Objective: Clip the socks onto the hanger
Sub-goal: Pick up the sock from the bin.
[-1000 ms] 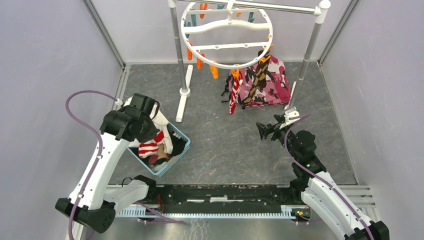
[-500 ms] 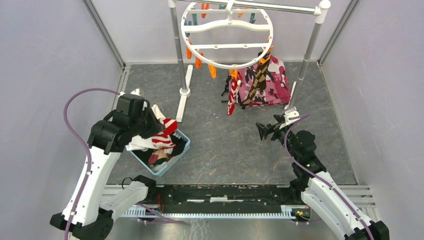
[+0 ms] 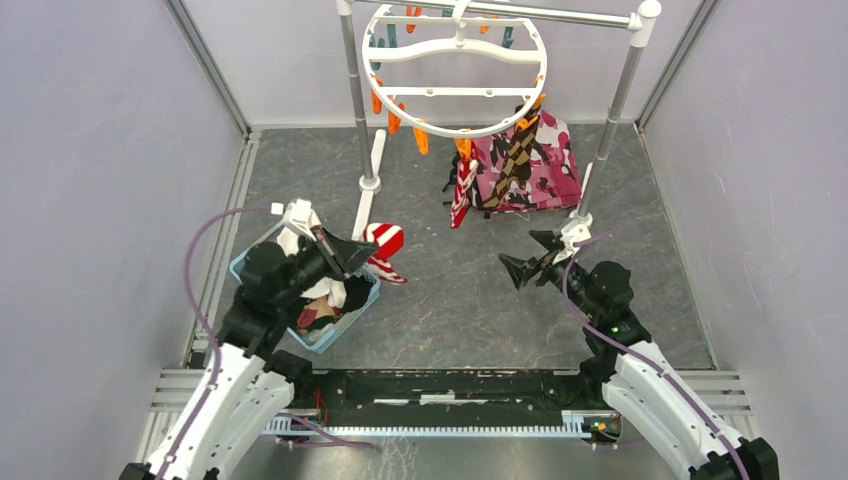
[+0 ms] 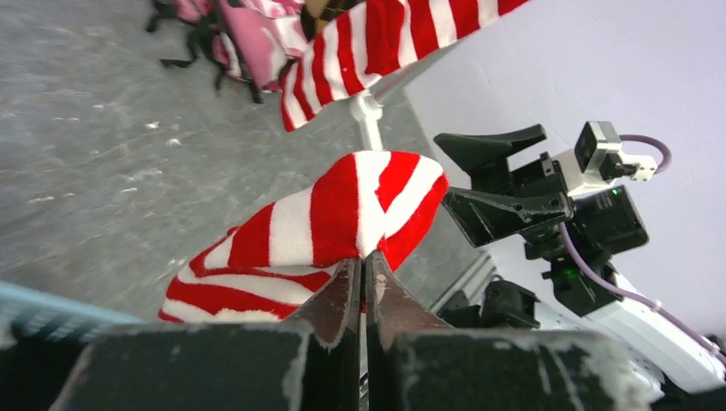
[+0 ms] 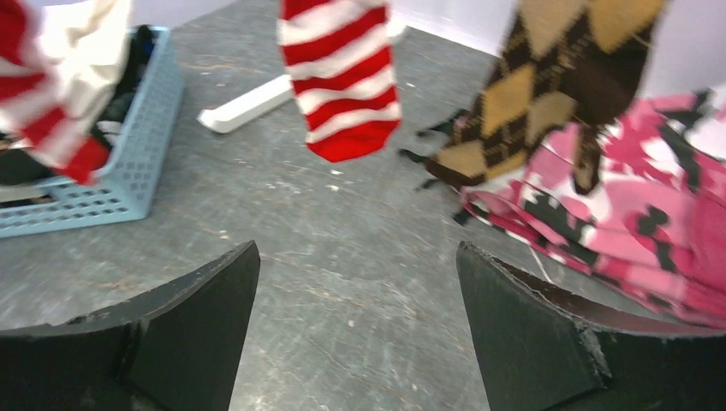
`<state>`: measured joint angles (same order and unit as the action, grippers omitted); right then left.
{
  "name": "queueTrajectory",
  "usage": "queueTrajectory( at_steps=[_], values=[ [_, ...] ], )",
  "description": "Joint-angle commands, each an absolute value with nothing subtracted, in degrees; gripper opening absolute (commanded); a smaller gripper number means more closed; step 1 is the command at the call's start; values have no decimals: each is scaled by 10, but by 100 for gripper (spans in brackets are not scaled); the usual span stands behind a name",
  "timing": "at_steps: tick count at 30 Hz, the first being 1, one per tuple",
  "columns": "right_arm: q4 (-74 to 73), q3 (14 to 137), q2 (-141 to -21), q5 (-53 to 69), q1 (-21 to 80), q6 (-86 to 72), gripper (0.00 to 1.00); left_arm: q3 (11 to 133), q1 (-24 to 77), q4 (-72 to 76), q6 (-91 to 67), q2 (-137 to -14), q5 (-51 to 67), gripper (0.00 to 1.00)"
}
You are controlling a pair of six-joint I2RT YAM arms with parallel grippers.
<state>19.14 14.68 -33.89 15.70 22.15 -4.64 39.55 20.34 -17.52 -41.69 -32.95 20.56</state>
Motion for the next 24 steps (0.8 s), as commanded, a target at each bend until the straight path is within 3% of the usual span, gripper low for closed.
queueTrajectory(
  at_steps=[1, 12, 19, 24],
  values=[
    [280, 139, -347, 288, 234, -47, 91, 247, 202, 264, -523, -329, 306, 2],
    [296, 143, -363, 298, 377, 89, 89, 154, 224, 757, -619, -528, 380, 2],
    [291, 166, -406, 256, 422, 132, 89, 178, 271, 971, -713, -680, 379, 2],
    [281, 200, -461, 205, 461, 156, 89, 181, 324, 993, -695, -707, 345, 2]
  ],
)
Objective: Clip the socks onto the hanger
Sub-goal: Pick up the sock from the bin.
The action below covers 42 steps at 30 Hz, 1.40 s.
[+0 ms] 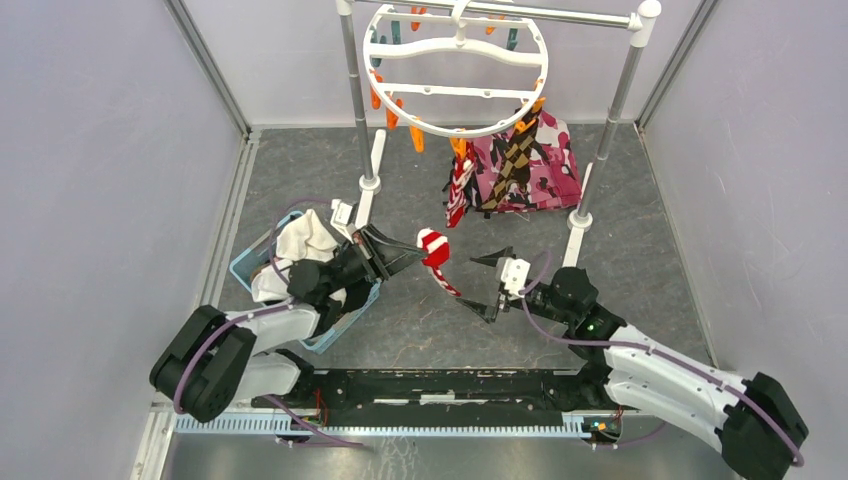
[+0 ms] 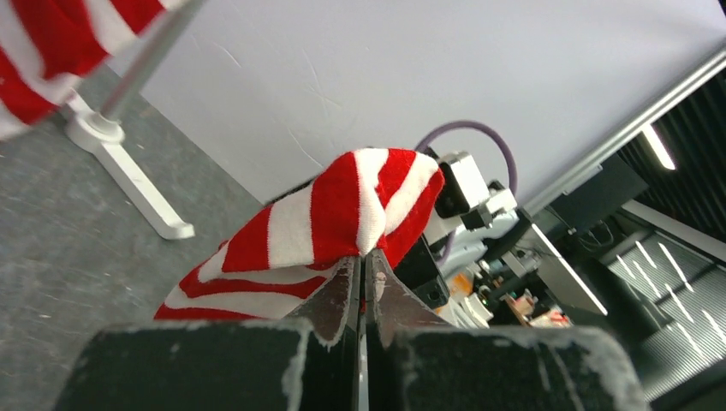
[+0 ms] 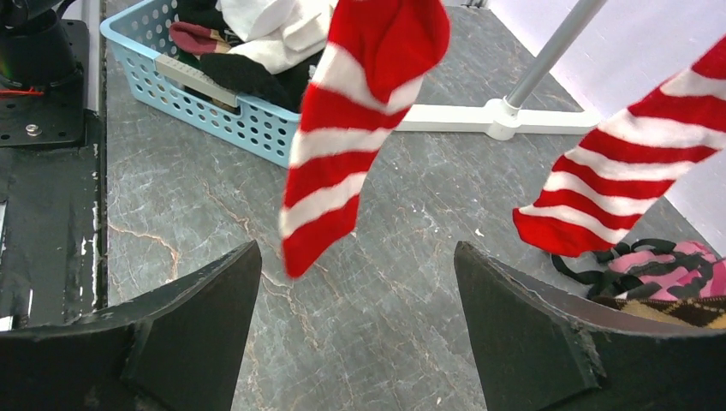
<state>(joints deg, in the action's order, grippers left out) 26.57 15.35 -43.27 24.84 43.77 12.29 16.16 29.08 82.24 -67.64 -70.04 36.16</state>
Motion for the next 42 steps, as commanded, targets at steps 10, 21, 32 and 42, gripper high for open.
queueTrajectory(
  at_steps=[10, 21, 32, 42],
  values=[
    [327, 213, -533, 143, 535, 123, 73, 150, 345, 925, -640, -663, 256, 2],
    [373, 213, -548, 126, 548, 60, 23, 133, 345, 831, -607, -610, 226, 2],
    [338, 232, -557, 108, 559, 79, 57, 134, 346, 832, -620, -622, 229, 2],
    [352, 248, -582, 127, 561, 62, 23, 139, 350, 835, -628, -658, 224, 3]
  ],
)
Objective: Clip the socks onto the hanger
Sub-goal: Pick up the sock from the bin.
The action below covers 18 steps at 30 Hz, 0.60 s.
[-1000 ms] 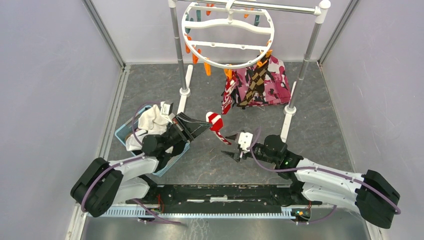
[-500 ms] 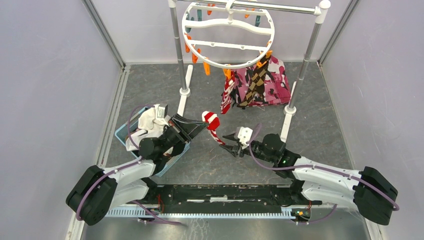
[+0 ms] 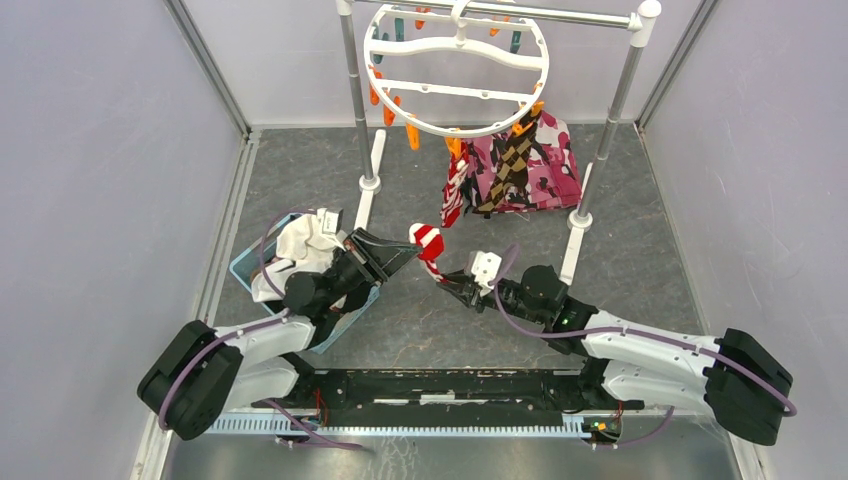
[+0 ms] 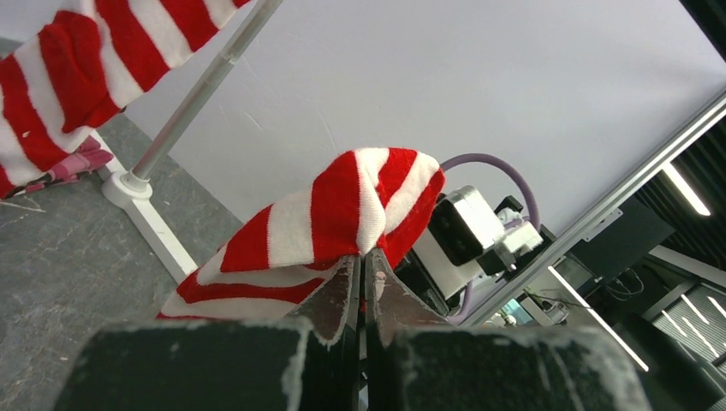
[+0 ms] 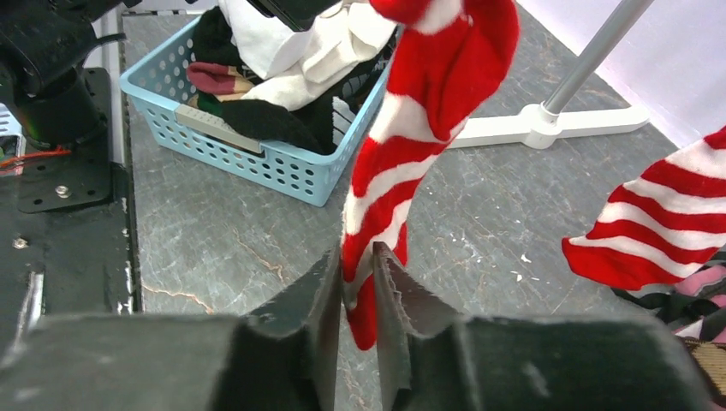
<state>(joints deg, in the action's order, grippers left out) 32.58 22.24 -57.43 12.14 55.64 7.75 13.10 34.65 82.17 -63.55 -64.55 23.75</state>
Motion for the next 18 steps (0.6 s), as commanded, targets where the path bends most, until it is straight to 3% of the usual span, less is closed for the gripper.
queueTrajectory(
  at_steps=[1, 4, 7, 11, 18],
  values=[
    [353, 247, -581, 126, 561, 59, 16, 138, 350, 833, -626, -662, 222, 3],
    [356, 236, -576, 125, 560, 40, 0, 137, 349, 812, -616, -672, 211, 10],
    [373, 212, -566, 123, 560, 8, 0, 143, 348, 740, -601, -671, 182, 37],
    [415, 163, -541, 95, 559, -77, 0, 167, 339, 635, -555, -667, 178, 55],
    [484, 76, -464, -30, 531, -272, 0, 168, 323, 531, -415, -600, 217, 65]
  ],
)
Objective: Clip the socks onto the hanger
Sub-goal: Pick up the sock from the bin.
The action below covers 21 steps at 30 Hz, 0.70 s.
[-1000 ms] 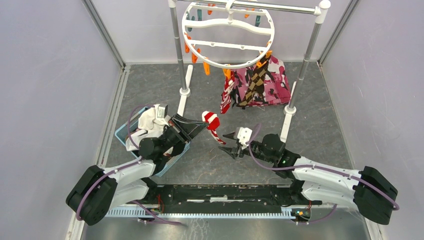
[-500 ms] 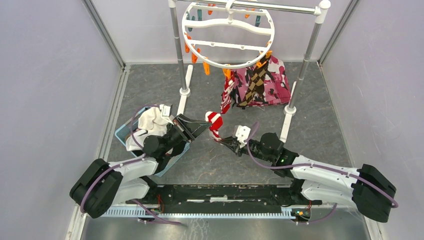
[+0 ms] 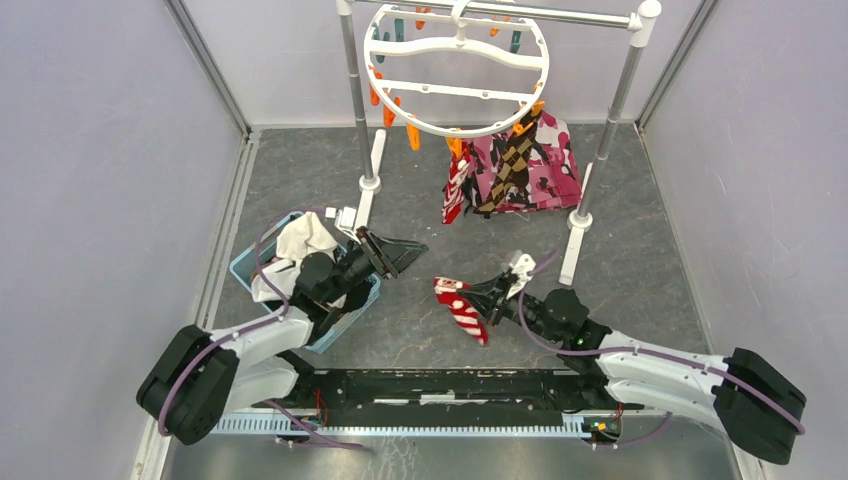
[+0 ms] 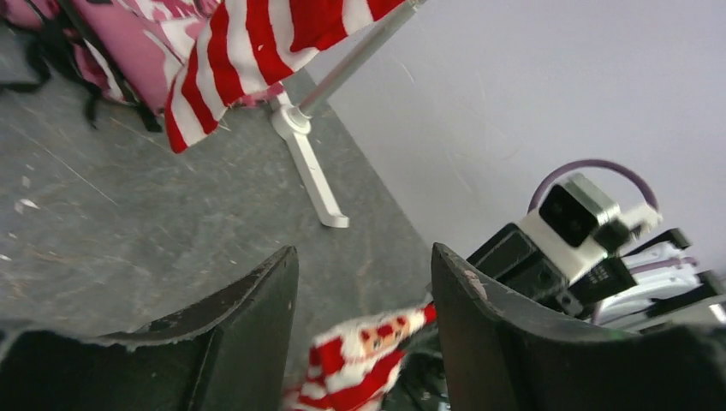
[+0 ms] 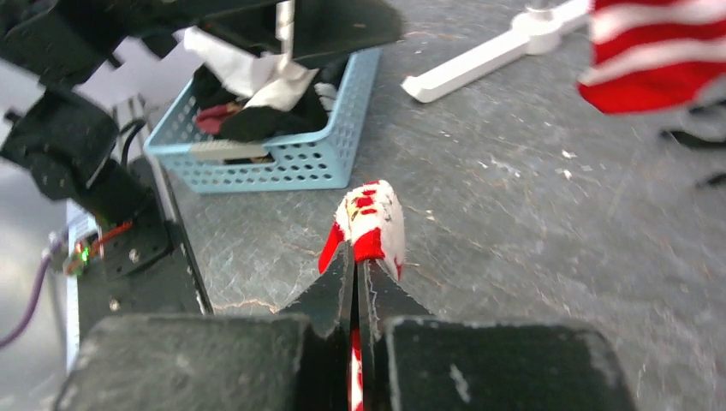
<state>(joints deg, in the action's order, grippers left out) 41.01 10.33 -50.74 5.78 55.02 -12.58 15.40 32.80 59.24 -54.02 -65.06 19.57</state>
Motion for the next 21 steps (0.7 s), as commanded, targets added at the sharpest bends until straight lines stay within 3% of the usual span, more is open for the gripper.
queueTrajectory(
  at_steps=[1, 6, 11, 21],
  values=[
    [482, 71, -455, -39, 521, -298, 0, 161, 324, 536, -394, -586, 225, 66],
    [480, 59, -416, -31, 457, -465, 0, 83, 337, 680, -304, -552, 251, 66],
    [517, 50, -445, 39, 410, -594, 0, 28, 414, 836, -168, -604, 253, 66],
    [642, 15, -561, 102, 399, -736, 0, 67, 529, 749, 216, -673, 152, 67]
  ],
)
